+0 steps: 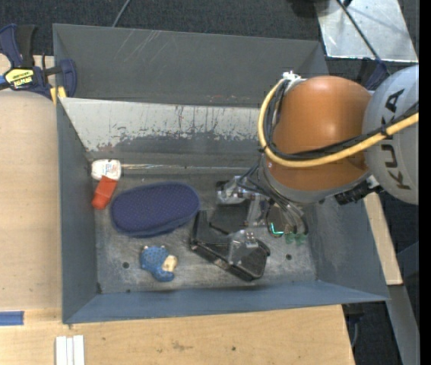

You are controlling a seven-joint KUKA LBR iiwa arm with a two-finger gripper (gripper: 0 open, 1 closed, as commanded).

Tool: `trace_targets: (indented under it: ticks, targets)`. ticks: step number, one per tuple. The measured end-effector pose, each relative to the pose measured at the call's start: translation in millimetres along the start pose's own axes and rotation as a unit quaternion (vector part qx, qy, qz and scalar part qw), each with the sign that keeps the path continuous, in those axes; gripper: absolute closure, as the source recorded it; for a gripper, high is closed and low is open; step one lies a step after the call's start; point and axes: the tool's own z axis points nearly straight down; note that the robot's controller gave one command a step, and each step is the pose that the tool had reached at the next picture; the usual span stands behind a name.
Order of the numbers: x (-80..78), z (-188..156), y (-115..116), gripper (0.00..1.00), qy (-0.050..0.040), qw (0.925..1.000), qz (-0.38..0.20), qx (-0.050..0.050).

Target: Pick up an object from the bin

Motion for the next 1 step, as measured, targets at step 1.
trace_targets:
  ticks: [1]
  targets:
    - [-58.5, 105.6, 63.5, 0.0, -0.0021, 0.9997, -0.023, -0.001]
